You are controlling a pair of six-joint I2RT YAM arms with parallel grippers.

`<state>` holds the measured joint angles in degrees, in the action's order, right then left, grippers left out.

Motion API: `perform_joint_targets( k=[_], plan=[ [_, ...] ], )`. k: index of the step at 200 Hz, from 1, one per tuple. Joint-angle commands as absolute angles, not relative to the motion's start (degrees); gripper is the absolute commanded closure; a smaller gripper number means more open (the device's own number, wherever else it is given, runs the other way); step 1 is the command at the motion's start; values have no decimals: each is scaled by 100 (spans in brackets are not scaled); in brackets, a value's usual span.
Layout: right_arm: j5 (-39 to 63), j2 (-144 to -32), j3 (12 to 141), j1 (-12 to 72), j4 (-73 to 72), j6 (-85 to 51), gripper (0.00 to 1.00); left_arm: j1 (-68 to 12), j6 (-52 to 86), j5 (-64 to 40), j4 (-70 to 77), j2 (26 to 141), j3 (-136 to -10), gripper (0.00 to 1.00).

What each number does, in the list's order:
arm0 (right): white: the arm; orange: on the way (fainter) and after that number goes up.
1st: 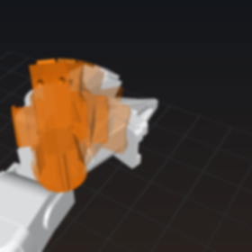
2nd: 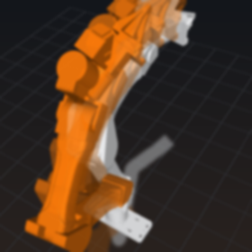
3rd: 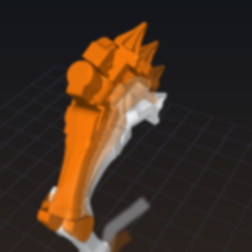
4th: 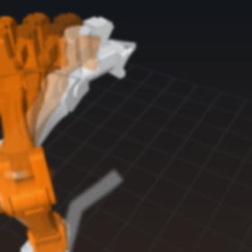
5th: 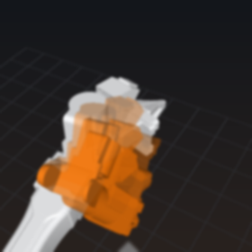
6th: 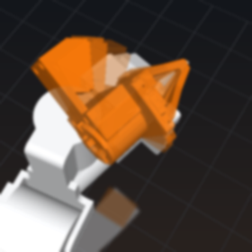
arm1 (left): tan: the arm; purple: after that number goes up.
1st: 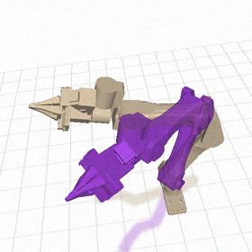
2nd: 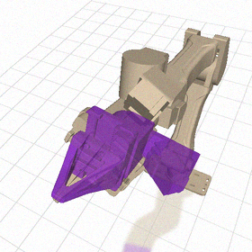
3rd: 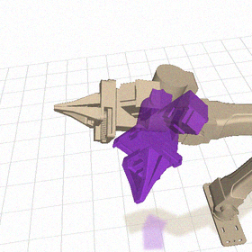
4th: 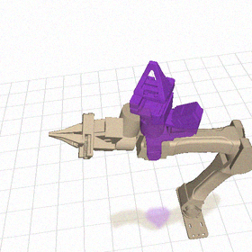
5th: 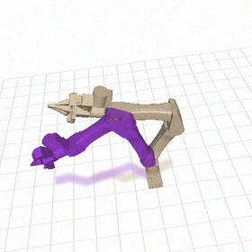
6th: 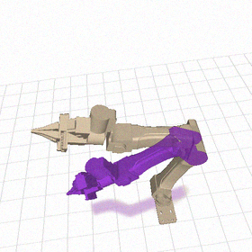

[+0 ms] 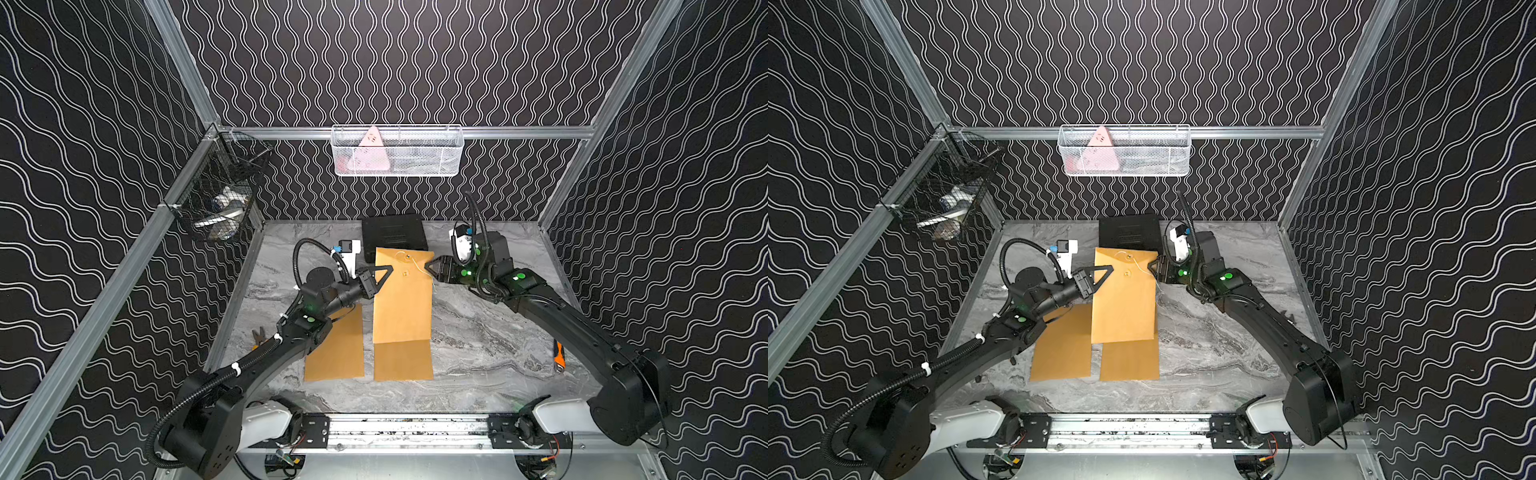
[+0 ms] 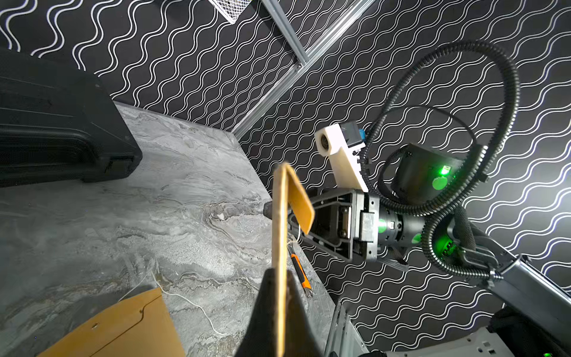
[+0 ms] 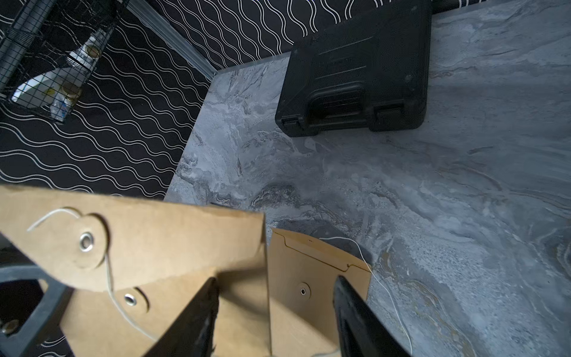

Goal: Open the file bag

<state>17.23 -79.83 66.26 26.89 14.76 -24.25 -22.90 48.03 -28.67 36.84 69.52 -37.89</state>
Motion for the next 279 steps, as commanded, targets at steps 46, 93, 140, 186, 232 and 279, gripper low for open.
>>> perform_joint_targets(
  k=[46,93,140,186,232,279],
  plan=[
    [2091,-7946,6780,2637,905,-2478,39,-2575,4774,-2848,3990,6917,-3672,100],
    [2806,-7895,6624,2376,486,-2660,40,-2654,4729,-2848,4025,6882,-3648,100],
    [3456,-7853,6522,2191,190,-2846,45,-2664,4720,-2830,4115,6851,-3604,100],
    [3845,-7901,6403,2112,106,-2883,48,-2672,4806,-2910,4411,6859,-3560,100],
    [3973,-7945,6319,2097,114,-2832,48,-2673,4877,-2960,4592,6899,-3568,100],
    [3949,-7948,6326,2085,185,-2743,40,-2674,4948,-2997,4719,6943,-3568,100]
  ],
)
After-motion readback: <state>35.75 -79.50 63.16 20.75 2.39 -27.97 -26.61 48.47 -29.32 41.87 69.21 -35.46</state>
